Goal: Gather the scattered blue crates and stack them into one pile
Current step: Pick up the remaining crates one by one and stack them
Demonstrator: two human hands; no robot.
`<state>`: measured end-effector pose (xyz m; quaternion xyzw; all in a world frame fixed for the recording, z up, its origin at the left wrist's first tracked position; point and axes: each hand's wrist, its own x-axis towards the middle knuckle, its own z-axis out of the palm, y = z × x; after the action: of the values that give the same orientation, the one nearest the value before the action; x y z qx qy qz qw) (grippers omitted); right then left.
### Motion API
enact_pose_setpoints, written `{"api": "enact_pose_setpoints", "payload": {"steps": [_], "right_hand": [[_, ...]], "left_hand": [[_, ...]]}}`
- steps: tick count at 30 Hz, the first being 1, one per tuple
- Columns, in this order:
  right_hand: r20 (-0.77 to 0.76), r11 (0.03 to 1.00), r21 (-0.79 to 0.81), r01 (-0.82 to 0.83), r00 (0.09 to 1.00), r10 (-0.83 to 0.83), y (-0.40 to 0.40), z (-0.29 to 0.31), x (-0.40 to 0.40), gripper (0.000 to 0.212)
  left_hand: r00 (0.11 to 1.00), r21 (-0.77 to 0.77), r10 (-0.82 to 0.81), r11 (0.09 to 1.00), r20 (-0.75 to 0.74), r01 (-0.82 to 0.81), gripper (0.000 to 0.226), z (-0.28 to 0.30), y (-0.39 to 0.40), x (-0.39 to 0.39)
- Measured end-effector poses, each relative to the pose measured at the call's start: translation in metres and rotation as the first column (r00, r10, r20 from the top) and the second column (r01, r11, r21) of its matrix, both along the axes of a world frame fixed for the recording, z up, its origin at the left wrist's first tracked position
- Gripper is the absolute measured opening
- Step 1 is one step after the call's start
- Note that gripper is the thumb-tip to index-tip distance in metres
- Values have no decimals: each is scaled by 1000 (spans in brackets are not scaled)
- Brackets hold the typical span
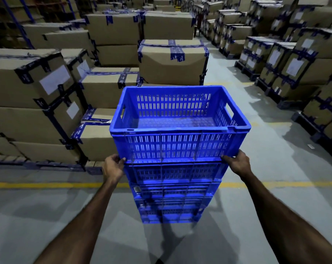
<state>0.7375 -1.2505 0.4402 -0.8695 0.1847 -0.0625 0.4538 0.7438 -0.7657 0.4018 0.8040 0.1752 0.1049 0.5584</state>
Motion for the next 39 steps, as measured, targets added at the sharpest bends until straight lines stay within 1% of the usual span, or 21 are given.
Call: {"api": "enact_pose_setpoints", "payload": {"steps": [1,2,4,6,10,15,17,19,21,23,25,27,29,30,32,33,34,36,37,38,39], "right_hand": [[-6,1000,-4,12,1000,-12,1,-1,-1,51],[-13,1000,-10,21,1000,-21,2,-1,-1,52],[-27,999,-34,29,999,-30,3,-3,-2,53],[-34,998,-52,31,999,-32,3,-3,-3,53],[-44,997,-75,27,999,-30,2,-3,-4,55],[-50,996,-83,26,998,-30,0,-2,-4,54],[-44,996,-86,30,998,-34,2,-3,-5,55],[-42,996,-83,32,998,-36,5,-3,-6,58],[-39,996,-78,35,999,-38,6,-4,-7,61],[-18,997,-68,27,999,-28,7,-4,-10,66],[0,998,-57,16,1000,-16,8,-4,-13,66],[-17,999,-49,23,1000,-24,10,-5,-14,64],[-43,998,-47,36,998,-38,14,-3,-17,63],[-55,997,-53,48,997,-51,17,-4,-18,63],[-72,992,-77,100,992,-106,26,-3,-26,59],[-70,985,-91,145,986,-151,32,-2,-32,53],[-58,977,-95,192,978,-198,41,2,-40,41],[-16,967,-81,240,970,-242,61,8,-55,21],[3,967,-90,236,971,-237,73,12,-62,16],[23,968,-113,225,974,-224,84,17,-68,12],[60,969,-141,205,978,-198,95,23,-72,10]], "left_hand": [[1000,-16,4,1000,-7,-4,10,-5,4,4],[1000,11,2,1000,-13,-2,12,-11,10,6],[1000,40,-10,999,-17,11,26,-41,29,21],[1000,50,-18,999,-7,18,35,-59,39,29],[999,98,-38,994,-1,38,38,-26,24,12],[999,129,-52,990,3,51,42,-32,29,15],[996,98,-88,991,12,87,38,-49,39,25],[996,81,-87,993,15,86,30,-53,42,27],[995,86,-91,992,32,88,20,-35,32,16],[995,126,-91,988,46,85,14,-16,22,4],[990,129,-124,985,70,114,15,-19,24,3],[988,127,-138,984,75,128,18,-22,27,5],[988,126,-143,983,54,136,12,-25,28,7],[991,114,-128,986,42,123,8,-17,22,2],[999,85,-39,996,38,35,16,1,9,-7],[998,75,42,996,47,-45,23,12,2,-14],[989,67,135,988,68,-139,29,22,-4,-21],[946,75,284,952,160,-298,25,46,-17,-38],[922,87,315,936,224,-340,19,58,-22,-47],[904,107,303,931,301,-348,14,66,-25,-52],[888,143,249,935,387,-324,9,75,-26,-57]]}}
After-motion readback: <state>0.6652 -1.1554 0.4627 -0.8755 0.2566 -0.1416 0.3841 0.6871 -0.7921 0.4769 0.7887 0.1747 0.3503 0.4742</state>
